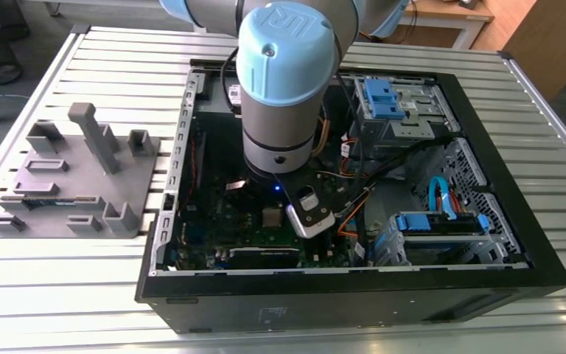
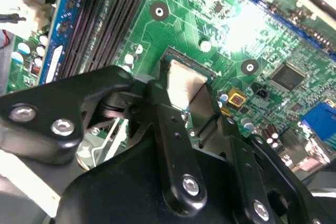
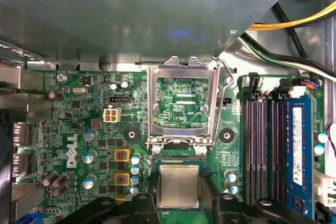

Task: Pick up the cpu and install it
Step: 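Place the cpu into insertion slot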

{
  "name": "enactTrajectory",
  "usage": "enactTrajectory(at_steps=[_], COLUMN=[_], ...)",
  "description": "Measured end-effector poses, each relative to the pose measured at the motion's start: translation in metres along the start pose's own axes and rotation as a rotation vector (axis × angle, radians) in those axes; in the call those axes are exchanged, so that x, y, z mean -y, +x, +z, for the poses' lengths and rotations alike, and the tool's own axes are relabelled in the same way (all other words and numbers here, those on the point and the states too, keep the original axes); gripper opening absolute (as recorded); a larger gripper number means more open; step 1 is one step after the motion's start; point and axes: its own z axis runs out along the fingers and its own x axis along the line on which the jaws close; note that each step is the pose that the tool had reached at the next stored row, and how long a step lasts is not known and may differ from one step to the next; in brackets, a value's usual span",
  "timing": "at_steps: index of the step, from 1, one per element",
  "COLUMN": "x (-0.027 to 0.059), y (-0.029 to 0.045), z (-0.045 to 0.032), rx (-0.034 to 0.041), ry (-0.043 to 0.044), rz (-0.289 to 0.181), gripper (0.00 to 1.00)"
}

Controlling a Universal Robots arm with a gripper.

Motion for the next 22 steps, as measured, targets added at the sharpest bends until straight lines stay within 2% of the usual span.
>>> enactTrajectory(at_steps=[1, 22], x=[0.0, -0.0001], y=[0.0, -0.0008], z=[0.0, -0.0035], rx=[-0.0003, -0.0008], ry=[0.0001, 0.0005], rz=[0.0, 0.0], gripper=[0.45, 0.45])
